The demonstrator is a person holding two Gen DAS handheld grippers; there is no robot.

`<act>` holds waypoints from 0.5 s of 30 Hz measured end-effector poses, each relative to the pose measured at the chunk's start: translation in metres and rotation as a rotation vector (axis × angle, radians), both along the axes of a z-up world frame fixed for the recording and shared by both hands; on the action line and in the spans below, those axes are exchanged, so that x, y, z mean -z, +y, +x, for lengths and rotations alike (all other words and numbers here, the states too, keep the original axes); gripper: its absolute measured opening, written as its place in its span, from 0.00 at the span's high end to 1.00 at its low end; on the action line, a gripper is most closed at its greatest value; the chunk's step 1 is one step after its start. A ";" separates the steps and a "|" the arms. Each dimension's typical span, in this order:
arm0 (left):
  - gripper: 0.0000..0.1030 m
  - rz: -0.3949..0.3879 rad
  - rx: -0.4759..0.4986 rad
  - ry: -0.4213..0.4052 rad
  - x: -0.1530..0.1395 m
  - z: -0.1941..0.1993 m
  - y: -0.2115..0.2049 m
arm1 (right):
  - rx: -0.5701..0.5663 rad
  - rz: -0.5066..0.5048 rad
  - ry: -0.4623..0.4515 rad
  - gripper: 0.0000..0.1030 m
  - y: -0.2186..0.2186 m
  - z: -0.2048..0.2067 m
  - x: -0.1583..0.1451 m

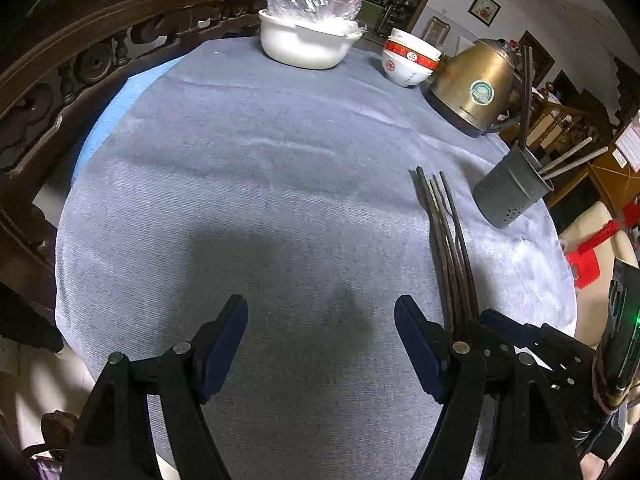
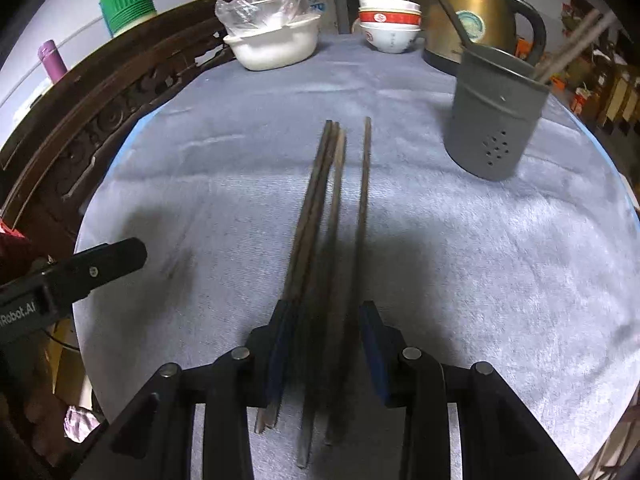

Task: Organize utensils
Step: 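Move both open tools back down toward the remaining chopsticks, then close the left tool on one dark chopstick on the cloth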

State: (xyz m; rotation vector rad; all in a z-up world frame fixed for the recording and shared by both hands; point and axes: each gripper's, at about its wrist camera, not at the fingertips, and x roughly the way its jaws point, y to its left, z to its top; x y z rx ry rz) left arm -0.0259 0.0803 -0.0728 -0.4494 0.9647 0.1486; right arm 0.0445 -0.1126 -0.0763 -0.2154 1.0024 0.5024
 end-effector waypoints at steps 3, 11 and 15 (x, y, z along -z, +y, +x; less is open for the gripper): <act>0.26 -0.002 0.003 0.002 0.001 0.001 0.000 | 0.022 -0.020 -0.006 0.63 0.000 0.004 -0.001; 0.26 -0.001 0.055 0.004 -0.003 0.022 -0.019 | 0.114 0.082 0.021 0.63 -0.031 0.013 -0.005; 0.26 0.012 0.117 0.028 -0.006 0.049 -0.042 | 0.144 0.124 0.009 0.63 -0.042 0.013 -0.011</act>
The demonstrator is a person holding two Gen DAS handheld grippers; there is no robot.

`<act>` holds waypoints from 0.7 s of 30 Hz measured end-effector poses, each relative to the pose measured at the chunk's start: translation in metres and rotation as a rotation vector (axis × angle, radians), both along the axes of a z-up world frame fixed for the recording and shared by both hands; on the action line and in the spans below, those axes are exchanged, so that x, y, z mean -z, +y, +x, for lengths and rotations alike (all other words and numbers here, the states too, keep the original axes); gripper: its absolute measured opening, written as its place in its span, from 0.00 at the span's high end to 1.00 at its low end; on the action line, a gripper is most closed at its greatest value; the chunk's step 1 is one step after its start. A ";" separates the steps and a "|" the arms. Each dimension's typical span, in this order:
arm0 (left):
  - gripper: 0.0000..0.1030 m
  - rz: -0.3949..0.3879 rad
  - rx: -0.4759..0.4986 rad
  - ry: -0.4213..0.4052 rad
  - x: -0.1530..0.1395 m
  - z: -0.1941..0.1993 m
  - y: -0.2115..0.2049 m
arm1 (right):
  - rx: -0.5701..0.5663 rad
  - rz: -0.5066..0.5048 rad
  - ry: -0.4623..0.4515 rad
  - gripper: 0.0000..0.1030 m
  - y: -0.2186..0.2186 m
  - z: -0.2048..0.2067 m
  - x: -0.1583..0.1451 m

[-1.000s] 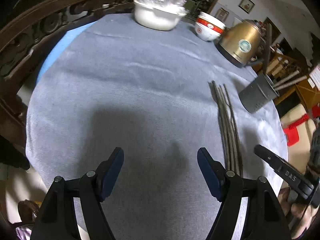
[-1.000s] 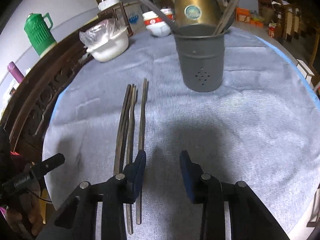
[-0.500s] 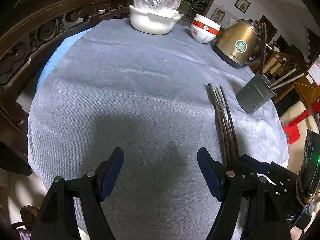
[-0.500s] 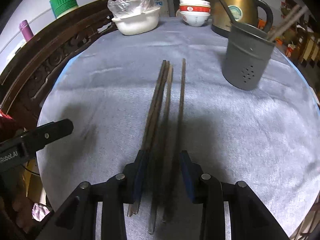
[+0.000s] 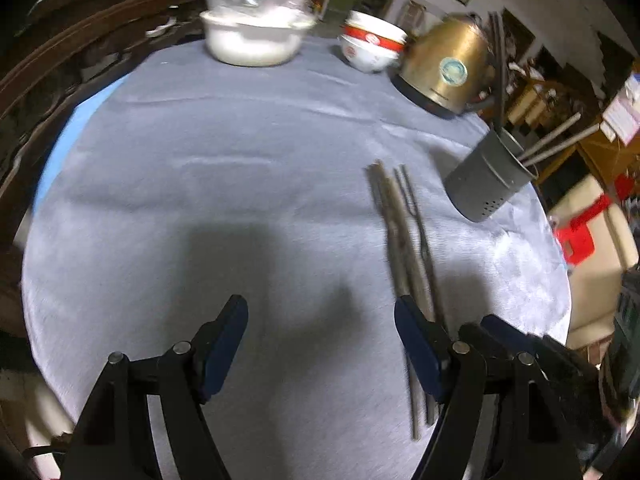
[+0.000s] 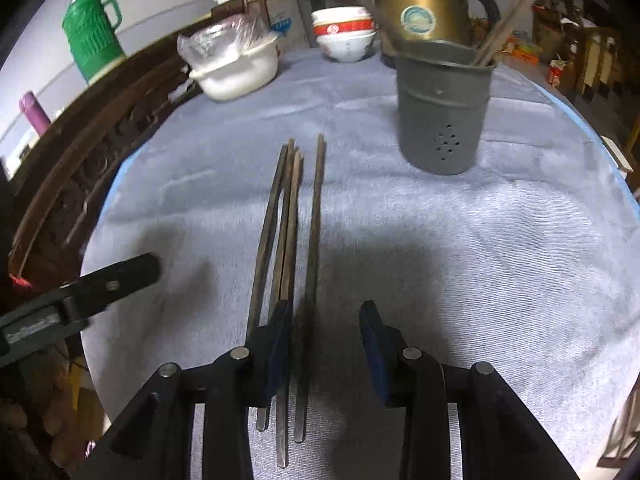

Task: Organize utensils
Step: 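Close the left tool on one dark chopstick on the cloth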

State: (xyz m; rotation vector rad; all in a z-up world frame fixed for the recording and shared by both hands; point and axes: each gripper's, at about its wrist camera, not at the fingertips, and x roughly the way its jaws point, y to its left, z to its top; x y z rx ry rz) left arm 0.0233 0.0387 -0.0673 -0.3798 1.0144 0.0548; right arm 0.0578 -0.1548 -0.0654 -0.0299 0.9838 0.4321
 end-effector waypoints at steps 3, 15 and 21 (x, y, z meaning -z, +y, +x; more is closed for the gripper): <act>0.26 -0.019 0.013 0.032 0.003 0.024 -0.013 | 0.017 0.018 0.006 0.63 -0.010 0.000 0.000; 0.51 0.016 0.012 0.152 0.023 0.075 -0.038 | 0.051 0.084 0.030 0.63 -0.039 0.001 0.006; 1.00 0.028 0.066 0.198 0.021 0.080 -0.040 | 0.043 0.088 0.041 0.63 -0.040 0.002 0.009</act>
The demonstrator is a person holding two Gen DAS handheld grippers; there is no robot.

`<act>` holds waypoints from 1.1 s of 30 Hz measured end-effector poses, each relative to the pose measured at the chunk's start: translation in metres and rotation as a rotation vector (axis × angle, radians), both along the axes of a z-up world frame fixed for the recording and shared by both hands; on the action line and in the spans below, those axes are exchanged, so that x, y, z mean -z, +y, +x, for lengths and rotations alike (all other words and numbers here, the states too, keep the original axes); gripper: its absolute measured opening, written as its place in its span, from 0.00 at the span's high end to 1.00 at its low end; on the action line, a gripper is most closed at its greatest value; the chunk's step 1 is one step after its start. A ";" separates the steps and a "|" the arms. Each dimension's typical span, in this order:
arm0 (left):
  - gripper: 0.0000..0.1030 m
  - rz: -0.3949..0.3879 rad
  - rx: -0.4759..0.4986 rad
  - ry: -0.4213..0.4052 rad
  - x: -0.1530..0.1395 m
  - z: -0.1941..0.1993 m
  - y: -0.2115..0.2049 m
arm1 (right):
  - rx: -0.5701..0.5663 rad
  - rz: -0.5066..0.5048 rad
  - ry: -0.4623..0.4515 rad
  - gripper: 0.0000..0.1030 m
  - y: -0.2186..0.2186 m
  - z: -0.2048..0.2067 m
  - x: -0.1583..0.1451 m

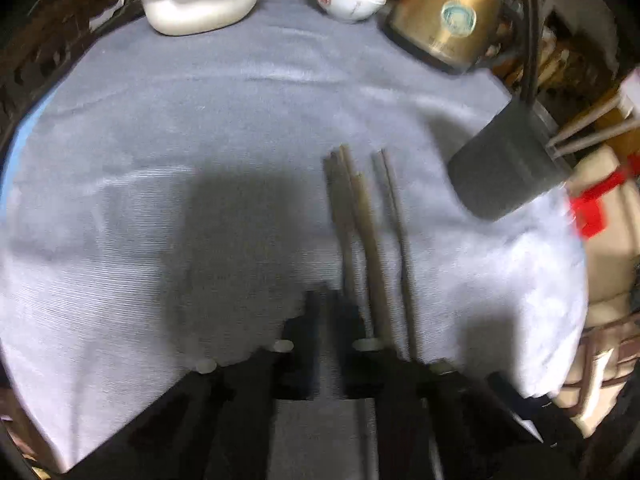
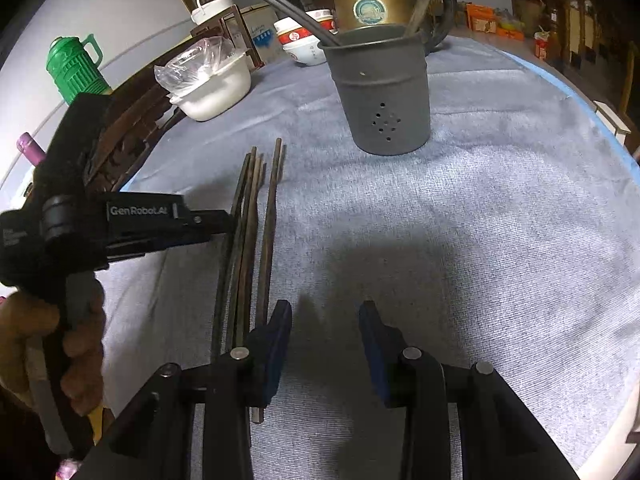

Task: Organize utensils
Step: 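Close the left tool on one dark chopstick on the cloth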

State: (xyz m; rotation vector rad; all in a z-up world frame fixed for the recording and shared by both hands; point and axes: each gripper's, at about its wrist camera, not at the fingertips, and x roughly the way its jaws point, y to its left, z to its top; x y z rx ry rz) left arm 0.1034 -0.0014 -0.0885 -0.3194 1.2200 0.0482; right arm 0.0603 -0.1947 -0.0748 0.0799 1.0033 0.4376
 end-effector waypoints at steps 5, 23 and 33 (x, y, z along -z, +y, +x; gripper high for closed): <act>1.00 -0.045 0.007 0.020 0.007 -0.017 0.016 | -0.007 -0.002 0.004 0.63 -0.001 0.002 -0.002; 0.66 -0.077 -0.027 0.042 0.008 0.020 -0.001 | 0.018 -0.005 0.000 0.63 -0.007 0.005 -0.005; 0.95 -0.078 -0.019 0.126 0.017 0.050 -0.013 | 0.005 0.003 0.007 0.63 -0.003 0.004 -0.003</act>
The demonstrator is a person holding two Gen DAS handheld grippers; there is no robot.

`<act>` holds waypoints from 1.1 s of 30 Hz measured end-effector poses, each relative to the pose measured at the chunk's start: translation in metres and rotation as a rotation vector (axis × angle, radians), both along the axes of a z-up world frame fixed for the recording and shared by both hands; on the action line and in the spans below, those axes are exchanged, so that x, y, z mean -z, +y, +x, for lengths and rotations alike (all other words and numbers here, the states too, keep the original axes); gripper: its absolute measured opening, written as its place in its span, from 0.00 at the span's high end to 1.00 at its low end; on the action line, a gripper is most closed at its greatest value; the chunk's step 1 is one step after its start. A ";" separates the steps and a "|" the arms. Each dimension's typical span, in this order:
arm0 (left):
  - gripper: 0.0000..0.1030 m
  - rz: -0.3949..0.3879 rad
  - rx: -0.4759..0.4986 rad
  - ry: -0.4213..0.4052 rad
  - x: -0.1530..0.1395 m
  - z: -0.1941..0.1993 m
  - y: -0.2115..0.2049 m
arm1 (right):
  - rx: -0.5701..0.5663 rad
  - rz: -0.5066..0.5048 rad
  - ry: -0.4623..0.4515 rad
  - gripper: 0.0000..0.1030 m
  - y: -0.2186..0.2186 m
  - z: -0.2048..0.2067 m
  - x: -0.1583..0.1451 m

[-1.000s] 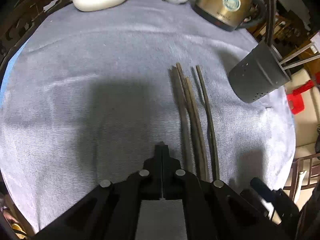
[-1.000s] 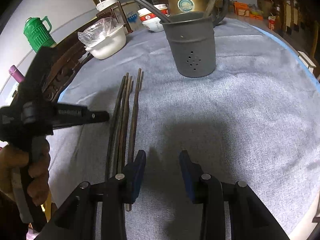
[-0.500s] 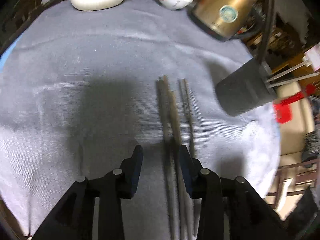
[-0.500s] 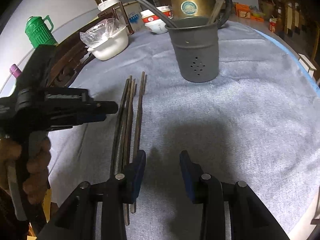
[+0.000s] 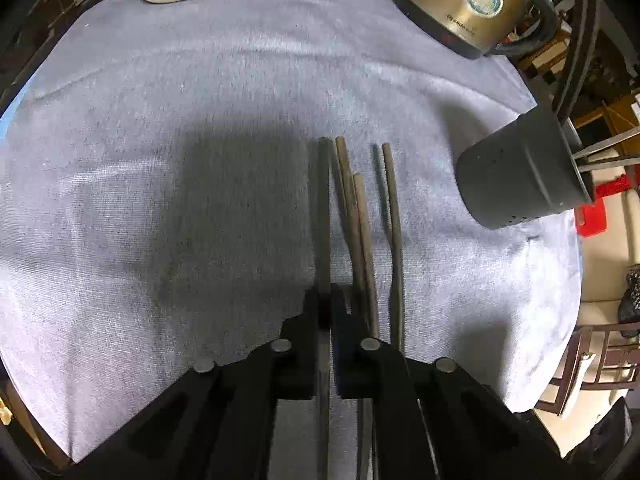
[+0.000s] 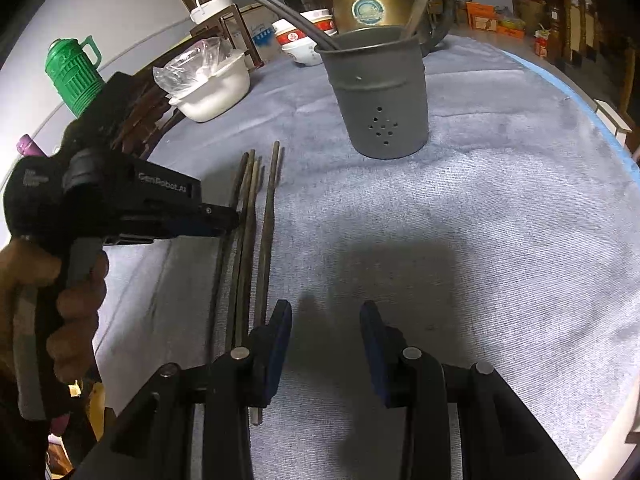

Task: Organize utensils
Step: 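Close the left tool on one dark chopstick on the cloth, then close the right tool on another dark chopstick beside the left tool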

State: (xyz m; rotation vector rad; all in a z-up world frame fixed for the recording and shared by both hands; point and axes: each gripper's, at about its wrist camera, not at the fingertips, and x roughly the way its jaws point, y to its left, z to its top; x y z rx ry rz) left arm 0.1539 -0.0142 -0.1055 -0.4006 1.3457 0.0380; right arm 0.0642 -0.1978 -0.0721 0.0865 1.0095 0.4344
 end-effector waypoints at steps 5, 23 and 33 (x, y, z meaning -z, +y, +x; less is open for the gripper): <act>0.95 0.010 0.035 0.010 -0.004 -0.017 0.012 | 0.007 -0.006 0.001 0.63 -0.004 0.002 -0.002; 0.68 -0.027 -0.045 0.007 -0.007 -0.051 0.056 | -0.079 -0.020 0.174 0.72 0.066 0.086 0.010; 0.95 -0.035 -0.012 0.019 -0.007 -0.040 0.070 | -0.125 -0.118 0.215 0.94 0.054 0.079 0.010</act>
